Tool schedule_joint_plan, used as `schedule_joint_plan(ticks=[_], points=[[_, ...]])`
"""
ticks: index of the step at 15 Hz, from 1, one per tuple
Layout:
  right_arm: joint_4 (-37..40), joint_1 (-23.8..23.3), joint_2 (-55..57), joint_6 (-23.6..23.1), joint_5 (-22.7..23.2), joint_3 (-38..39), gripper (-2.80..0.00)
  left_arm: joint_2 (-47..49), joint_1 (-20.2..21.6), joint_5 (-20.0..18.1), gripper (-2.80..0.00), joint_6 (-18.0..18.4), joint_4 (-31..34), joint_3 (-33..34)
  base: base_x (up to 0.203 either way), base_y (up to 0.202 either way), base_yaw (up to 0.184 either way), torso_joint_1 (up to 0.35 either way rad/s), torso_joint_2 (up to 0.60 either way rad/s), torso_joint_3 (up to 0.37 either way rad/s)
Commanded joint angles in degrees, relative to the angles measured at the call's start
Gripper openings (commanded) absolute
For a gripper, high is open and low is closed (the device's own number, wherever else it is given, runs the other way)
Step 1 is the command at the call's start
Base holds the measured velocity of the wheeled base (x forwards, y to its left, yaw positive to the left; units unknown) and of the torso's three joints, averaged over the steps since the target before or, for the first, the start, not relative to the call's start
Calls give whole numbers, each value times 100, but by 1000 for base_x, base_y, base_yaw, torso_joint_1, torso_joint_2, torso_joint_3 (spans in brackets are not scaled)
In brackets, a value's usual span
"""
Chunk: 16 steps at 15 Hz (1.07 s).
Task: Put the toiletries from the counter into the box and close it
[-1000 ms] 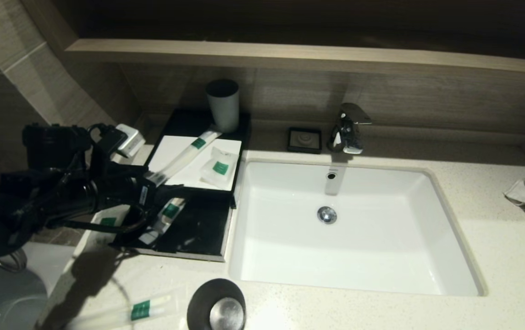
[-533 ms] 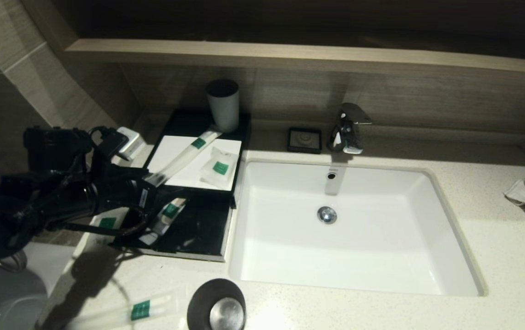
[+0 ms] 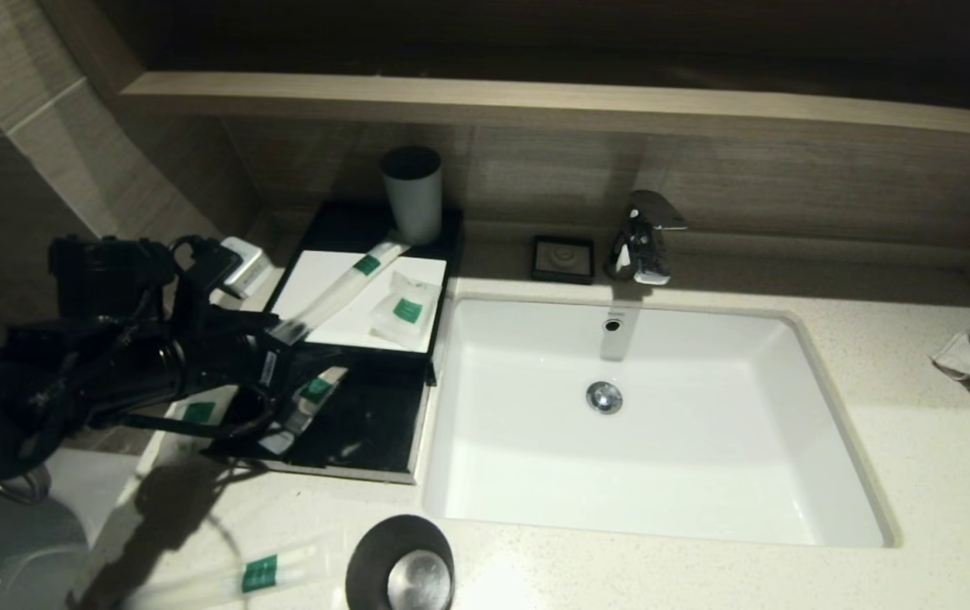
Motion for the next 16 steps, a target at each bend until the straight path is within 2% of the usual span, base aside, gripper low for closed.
schedule_joint_plan(ticks=[1, 16], points=[[0, 0, 0, 1, -2, 9, -280, 2, -17, -8, -280, 0, -21, -9, 0, 0, 0, 0, 0, 0], [0, 0, 9, 1, -2, 0, -280, -203, -12, 23, -280, -70, -174, -100, 0, 0, 0, 0, 0, 0]])
